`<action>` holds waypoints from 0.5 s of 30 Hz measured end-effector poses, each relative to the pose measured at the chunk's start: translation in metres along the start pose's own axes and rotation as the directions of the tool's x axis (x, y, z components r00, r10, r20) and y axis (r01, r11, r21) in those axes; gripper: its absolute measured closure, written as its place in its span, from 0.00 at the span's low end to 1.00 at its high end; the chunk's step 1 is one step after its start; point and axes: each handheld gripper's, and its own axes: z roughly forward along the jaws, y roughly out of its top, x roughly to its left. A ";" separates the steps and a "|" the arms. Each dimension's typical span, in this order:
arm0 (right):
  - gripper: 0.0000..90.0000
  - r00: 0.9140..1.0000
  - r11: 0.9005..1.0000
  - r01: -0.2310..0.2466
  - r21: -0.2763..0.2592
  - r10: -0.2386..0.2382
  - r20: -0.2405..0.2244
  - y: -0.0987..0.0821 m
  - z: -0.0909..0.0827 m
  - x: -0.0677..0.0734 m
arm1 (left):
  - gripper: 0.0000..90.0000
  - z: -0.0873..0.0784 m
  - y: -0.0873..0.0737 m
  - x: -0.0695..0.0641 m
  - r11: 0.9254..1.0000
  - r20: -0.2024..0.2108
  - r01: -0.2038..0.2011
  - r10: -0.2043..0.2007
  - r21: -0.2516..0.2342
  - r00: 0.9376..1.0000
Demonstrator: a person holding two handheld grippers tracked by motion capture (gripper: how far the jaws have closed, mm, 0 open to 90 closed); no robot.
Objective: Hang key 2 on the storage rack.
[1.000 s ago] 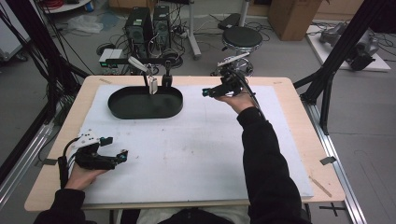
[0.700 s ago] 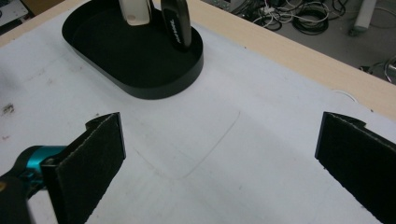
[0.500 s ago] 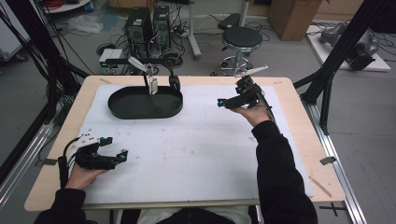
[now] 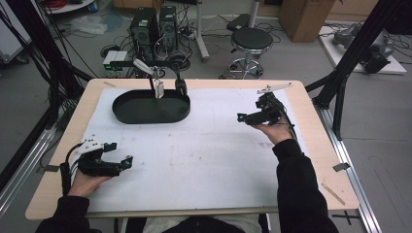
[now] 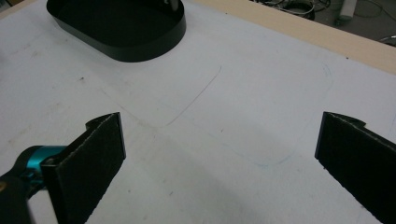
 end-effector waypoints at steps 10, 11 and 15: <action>0.01 1.000 1.000 -0.011 -0.001 0.011 0.009 -0.025 -0.008 -0.002 | 0.09 0.000 0.000 0.000 1.000 0.001 -0.003 0.003 0.004 1.000; 0.01 1.000 1.000 -0.009 -0.001 0.009 0.011 -0.027 -0.009 -0.003 | 0.09 0.000 0.000 0.000 1.000 0.000 -0.003 0.003 0.005 1.000; 0.01 1.000 1.000 -0.021 -0.004 0.021 0.015 -0.036 -0.011 -0.003 | 0.09 0.000 0.000 -0.001 1.000 -0.002 -0.004 0.004 0.008 1.000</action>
